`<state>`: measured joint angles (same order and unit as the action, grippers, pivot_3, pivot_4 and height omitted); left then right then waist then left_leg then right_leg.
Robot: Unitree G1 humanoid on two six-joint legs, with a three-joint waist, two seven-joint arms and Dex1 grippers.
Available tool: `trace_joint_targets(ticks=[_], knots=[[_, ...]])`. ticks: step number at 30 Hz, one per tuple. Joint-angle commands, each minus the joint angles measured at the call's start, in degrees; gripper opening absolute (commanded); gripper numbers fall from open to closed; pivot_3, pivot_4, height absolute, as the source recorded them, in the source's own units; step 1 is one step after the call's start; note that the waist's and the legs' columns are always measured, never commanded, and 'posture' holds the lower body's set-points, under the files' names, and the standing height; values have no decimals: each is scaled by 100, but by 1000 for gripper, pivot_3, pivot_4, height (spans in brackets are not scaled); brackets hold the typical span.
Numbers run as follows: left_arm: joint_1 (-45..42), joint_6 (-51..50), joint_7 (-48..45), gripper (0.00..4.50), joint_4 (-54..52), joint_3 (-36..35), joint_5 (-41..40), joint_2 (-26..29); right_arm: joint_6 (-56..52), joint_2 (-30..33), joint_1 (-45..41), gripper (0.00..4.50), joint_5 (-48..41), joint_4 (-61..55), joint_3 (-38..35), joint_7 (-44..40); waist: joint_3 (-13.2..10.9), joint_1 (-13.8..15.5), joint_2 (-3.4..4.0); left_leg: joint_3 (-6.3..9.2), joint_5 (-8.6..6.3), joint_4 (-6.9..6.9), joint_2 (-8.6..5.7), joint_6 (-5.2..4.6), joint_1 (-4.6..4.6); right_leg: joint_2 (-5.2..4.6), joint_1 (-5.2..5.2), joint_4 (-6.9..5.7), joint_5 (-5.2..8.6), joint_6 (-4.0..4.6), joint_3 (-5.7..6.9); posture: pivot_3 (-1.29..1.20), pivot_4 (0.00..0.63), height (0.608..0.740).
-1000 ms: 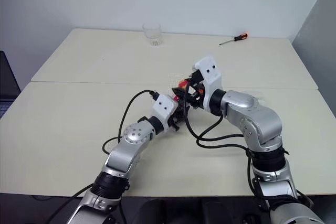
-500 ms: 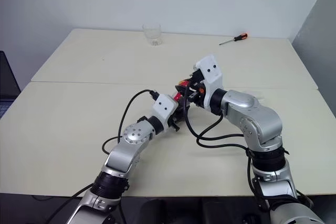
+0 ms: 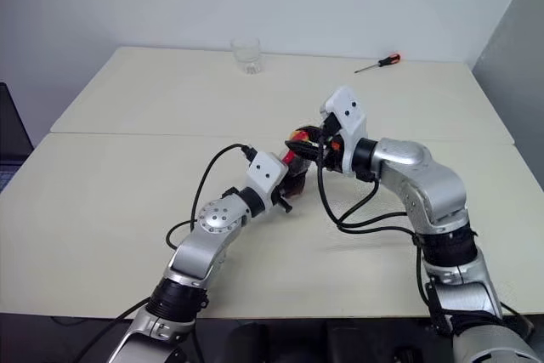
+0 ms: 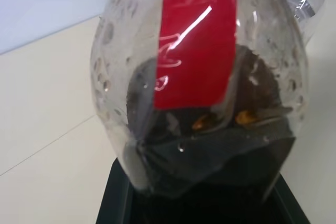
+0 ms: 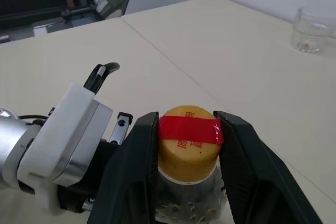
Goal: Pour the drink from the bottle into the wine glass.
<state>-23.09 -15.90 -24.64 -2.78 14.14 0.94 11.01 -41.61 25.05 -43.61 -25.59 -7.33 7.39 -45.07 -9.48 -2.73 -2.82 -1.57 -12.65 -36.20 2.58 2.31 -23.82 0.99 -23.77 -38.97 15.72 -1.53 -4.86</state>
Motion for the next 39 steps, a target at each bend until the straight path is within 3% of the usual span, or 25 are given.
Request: trace_joint_targets(ticks=[1,7,12,19,24,33,39], knots=[[-100,126,-123,915,-285,42,-57,-33,893,14,-475,1451,68,523,264,-1063,0,-4,0,2,0,0,0,0,0,2,1,0,0,0,3,0,150,740],[-81,102,-148,899,-300,29,-51,-61,2354,-225,-1012,1451,578,2083,647,-2331,-1,-5,2,2,0,-3,2,0,-1,4,1,0,-2,3,10,0,150,740],[-51,9,-180,864,-368,29,-58,-81,2664,-363,-1519,1451,679,3354,824,-3718,-8,20,13,2,0,-9,3,0,-4,-5,1,-1,-3,6,15,0,150,740],[-3,-59,-241,846,-446,50,-44,-57,3689,-713,-2141,1451,1181,4797,629,-3860,-16,9,26,7,0,-14,7,0,-3,-4,4,-8,-7,12,29,0,150,740],[9,-99,-236,845,-466,52,-57,-62,3518,-728,-2253,1451,1312,4992,416,-3436,-18,18,29,13,0,-15,8,1,-5,-8,6,-8,-8,13,40,0,150,740],[-79,-57,-276,794,-313,71,-68,-154,2995,-528,-2057,4439,1235,4275,258,-3341,-29,86,47,41,1,-35,7,1,-9,-10,22,-9,-9,15,70,0,150,740],[-155,-8,-323,794,-209,84,-70,-195,2630,-334,-1933,4500,1128,3826,60,-3192,-33,86,53,60,0,-54,6,1,-12,-8,31,-13,-10,17,78,0,150,740]])
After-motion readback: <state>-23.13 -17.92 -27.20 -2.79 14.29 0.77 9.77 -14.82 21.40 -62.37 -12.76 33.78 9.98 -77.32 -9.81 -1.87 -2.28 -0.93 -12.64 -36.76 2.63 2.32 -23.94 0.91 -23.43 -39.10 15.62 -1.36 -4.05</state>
